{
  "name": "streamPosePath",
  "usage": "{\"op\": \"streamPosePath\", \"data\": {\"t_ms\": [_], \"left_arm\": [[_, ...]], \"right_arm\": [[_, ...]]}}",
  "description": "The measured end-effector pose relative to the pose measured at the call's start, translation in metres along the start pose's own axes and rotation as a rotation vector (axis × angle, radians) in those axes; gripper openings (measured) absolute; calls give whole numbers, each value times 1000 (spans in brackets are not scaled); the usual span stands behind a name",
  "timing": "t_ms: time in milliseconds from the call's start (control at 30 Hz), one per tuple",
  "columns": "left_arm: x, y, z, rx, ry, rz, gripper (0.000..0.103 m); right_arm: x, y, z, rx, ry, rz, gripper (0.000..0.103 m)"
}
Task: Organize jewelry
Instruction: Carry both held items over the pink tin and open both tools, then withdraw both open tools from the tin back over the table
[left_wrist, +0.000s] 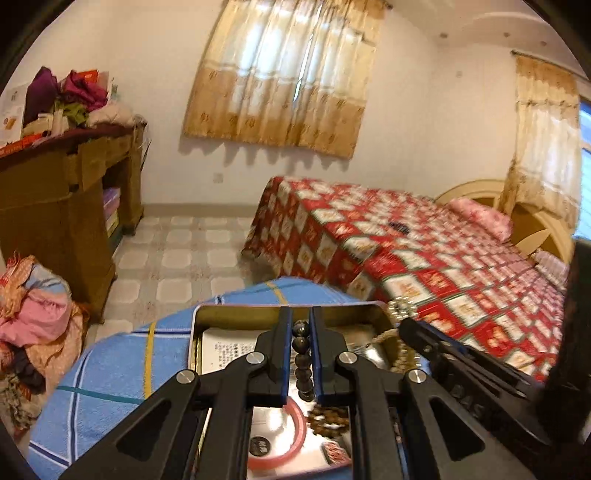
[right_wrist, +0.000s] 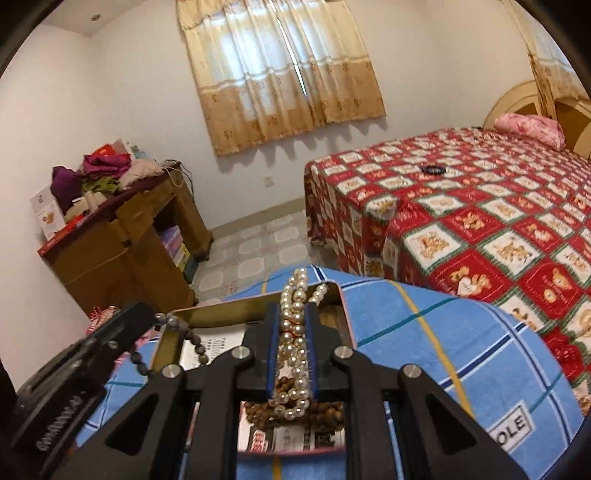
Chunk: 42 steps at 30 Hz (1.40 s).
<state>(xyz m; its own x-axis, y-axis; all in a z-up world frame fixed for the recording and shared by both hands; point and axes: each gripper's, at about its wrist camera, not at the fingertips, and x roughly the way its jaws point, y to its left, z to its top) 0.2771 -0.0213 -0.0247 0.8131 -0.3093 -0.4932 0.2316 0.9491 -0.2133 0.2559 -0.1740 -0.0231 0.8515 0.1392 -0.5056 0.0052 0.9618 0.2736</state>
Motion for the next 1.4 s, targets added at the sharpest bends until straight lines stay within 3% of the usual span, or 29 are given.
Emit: {"op": "streamPosePath", "data": {"t_ms": [267,633,700,767,800,833,933,967,1133,1400], "left_arm": [[25,-3,-7,22,82,87,9],[34,2,-7,40,86,164,9],[35,3,-8,43,84,166,9],[35,0,-8,53,85,175,10],[35,-2,-8,63,89,182,12],[36,-4,-8,71,95,189,23],[31,-8,-5,76,86,226,73],[28,-8,-5,71,67,236,80],[21,-1,-3,16,78,232,81],[-26,-6,-7,46,33,246,81]], "right_arm": [[18,-4,-9,-7,47,-16,16],[26,-4,-11,11,51,51,18],[24,-7,-11,31,41,67,21],[21,-9,-10,43,32,74,35],[18,-9,-9,47,18,68,40],[16,-9,-9,51,4,65,47],[5,-9,-4,64,-43,52,51],[3,-10,-3,69,-52,48,55],[-11,-13,6,102,-95,39,58],[-43,-5,-1,98,-99,51,60]]}}
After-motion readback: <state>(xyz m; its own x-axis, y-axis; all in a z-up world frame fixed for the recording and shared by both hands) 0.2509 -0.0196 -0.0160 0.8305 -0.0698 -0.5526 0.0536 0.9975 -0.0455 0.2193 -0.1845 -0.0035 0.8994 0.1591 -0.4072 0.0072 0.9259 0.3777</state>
